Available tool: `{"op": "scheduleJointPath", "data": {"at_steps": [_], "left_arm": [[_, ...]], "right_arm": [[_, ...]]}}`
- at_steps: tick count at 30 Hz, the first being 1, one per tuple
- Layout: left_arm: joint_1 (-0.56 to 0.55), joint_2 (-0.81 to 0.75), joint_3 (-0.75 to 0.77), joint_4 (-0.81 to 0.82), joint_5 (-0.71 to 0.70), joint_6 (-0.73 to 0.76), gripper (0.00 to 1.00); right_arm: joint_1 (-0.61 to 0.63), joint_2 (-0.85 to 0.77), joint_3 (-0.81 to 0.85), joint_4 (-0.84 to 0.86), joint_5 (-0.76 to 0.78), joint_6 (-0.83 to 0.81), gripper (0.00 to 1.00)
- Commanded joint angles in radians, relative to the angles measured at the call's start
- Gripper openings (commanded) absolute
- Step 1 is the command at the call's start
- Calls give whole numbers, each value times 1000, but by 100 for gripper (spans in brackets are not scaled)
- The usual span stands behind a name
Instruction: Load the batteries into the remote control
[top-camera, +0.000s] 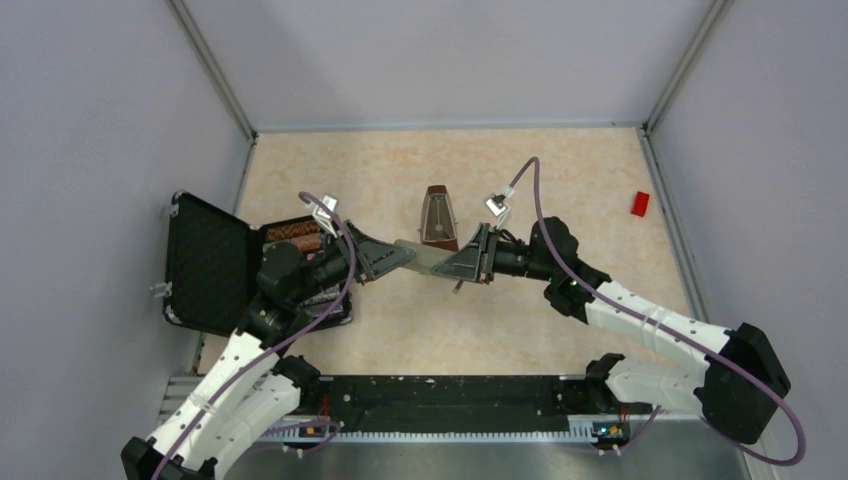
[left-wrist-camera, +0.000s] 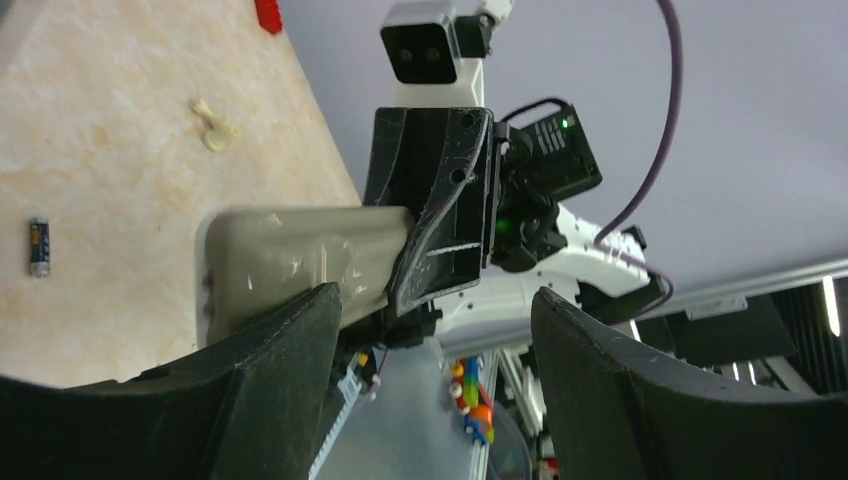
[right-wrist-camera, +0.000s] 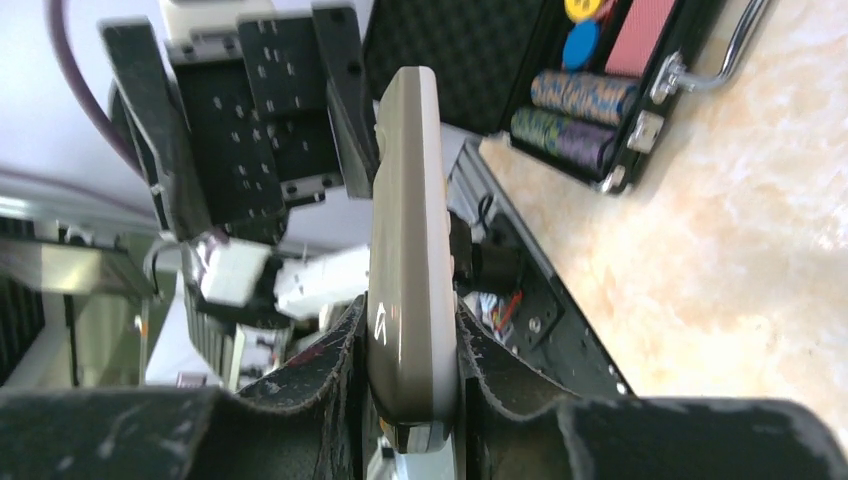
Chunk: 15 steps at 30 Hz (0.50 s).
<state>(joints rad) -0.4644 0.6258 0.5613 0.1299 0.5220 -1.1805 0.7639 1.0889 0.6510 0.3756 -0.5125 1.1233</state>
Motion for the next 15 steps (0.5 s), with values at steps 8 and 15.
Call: {"op": "scheduleJointPath", "data": {"at_steps": [8, 15], "left_arm": [[6, 119, 168, -238, 193, 294, 75], [8, 96, 229, -586, -30, 479, 76]], "right_arm": [[-1, 6, 69, -21, -249, -66, 20], [-3, -22, 66, -108, -222, -114, 20]]}}
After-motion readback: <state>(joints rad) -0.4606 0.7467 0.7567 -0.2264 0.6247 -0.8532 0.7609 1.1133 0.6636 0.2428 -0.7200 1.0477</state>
